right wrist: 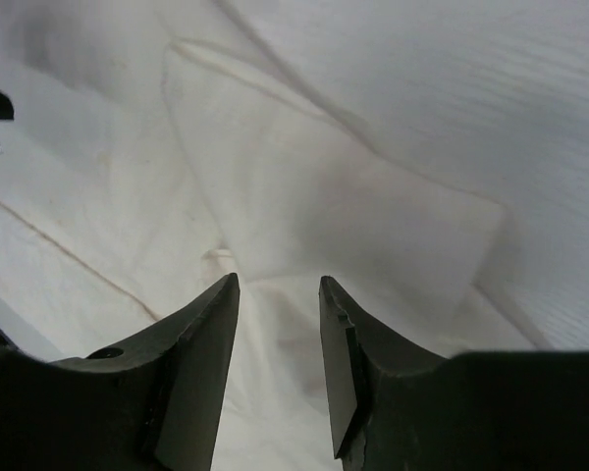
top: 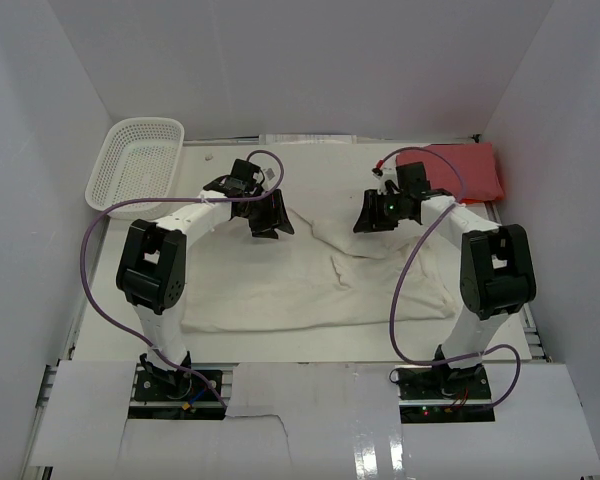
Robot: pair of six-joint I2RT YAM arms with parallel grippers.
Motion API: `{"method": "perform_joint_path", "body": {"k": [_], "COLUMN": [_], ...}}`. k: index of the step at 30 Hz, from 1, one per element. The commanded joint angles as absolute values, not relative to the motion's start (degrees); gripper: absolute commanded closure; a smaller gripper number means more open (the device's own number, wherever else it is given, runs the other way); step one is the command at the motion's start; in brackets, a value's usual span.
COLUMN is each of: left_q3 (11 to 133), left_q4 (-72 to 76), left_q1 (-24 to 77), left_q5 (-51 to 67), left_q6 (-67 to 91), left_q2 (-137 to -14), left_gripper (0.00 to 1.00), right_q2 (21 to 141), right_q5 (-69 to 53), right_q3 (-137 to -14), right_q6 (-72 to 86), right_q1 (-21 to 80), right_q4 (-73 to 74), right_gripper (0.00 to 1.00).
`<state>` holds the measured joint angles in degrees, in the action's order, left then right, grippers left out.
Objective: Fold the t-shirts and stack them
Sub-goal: Grap the side of the flattened tshirt furthest away from the robot with both arms
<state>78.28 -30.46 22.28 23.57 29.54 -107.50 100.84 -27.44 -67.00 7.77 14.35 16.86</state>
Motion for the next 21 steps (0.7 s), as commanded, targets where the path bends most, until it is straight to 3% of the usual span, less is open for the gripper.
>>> {"method": "perform_joint_path", "body": {"k": [1, 7, 21], "left_q3": [78.9, 79.2, 79.5], "left_q4": [-30.7, -31.1, -31.2], "left_q1": [22.7, 22.7, 22.7], "left_q5": [23.7, 23.3, 23.6], "left_q6": [29.2, 28.7, 28.6], "left_q2": [-106.5, -106.3, -106.9], "left_gripper": [0.38, 0.38, 0.38], "right_q2": [101.9, 107.6, 111.5], "right_q5": [-24.2, -22.2, -23.6], "right_q3": [-71.8, -77.3, -74.4], "right_q6": [9.4, 9.6, 8.4], "right_q1": [11.1, 8.6, 4.7], "right_q4": [18.5, 23.5, 24.3], "right_gripper": [0.55, 0.55, 0.55]}}
